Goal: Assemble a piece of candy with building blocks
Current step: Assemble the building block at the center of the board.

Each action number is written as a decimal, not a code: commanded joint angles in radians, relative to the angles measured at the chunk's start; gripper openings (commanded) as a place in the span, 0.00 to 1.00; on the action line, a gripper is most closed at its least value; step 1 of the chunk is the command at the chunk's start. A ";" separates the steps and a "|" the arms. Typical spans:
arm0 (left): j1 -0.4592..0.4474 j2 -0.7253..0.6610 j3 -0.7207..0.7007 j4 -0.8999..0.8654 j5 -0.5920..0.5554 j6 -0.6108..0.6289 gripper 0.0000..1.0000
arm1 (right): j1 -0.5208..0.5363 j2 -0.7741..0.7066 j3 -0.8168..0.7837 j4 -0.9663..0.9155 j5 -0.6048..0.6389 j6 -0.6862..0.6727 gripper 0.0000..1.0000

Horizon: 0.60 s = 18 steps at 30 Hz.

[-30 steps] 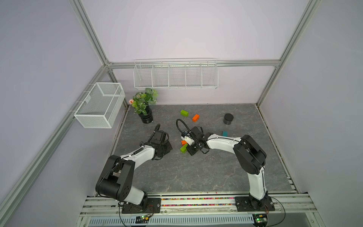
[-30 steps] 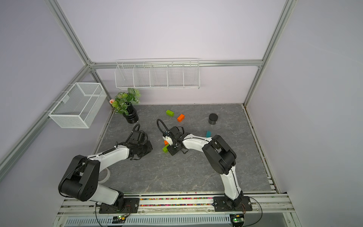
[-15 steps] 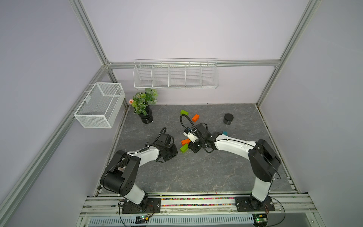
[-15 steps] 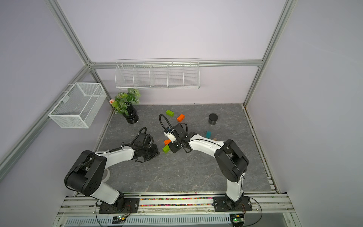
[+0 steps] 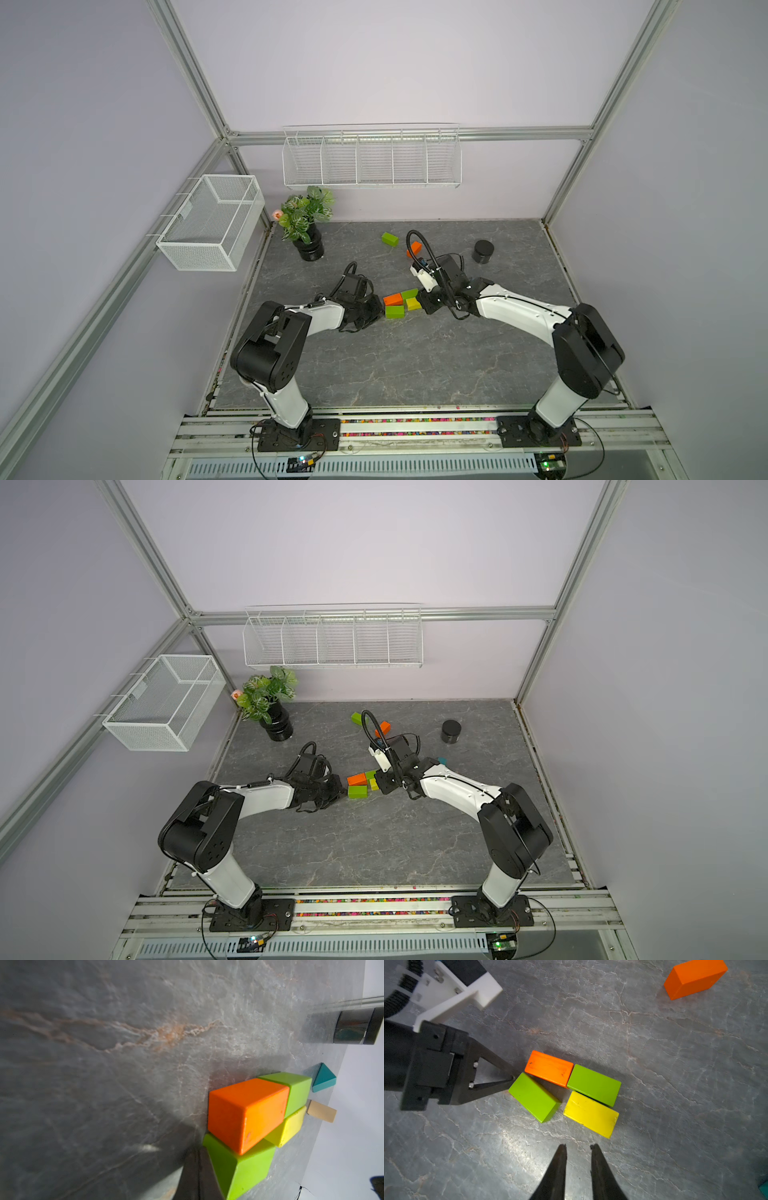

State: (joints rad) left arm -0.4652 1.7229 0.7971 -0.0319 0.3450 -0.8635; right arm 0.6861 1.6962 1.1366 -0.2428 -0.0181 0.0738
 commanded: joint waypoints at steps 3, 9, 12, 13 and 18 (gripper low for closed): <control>-0.004 0.044 -0.013 -0.075 -0.038 -0.009 0.00 | -0.049 0.049 -0.013 -0.006 0.025 0.019 0.24; -0.003 0.046 -0.017 -0.075 -0.043 -0.007 0.00 | -0.104 0.112 0.012 -0.018 0.058 0.020 0.22; -0.004 0.054 -0.016 -0.077 -0.036 -0.004 0.00 | -0.111 0.156 0.040 -0.022 0.049 0.009 0.21; -0.004 0.053 -0.018 -0.079 -0.034 -0.004 0.00 | -0.109 0.169 0.049 -0.023 0.040 0.007 0.21; -0.004 -0.017 -0.060 -0.125 -0.076 0.024 0.00 | -0.111 0.209 0.061 0.000 0.028 0.009 0.21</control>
State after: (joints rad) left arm -0.4652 1.7142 0.7895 -0.0334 0.3370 -0.8547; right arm 0.5739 1.8908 1.1797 -0.2527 0.0250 0.0784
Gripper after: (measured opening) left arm 0.047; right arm 0.210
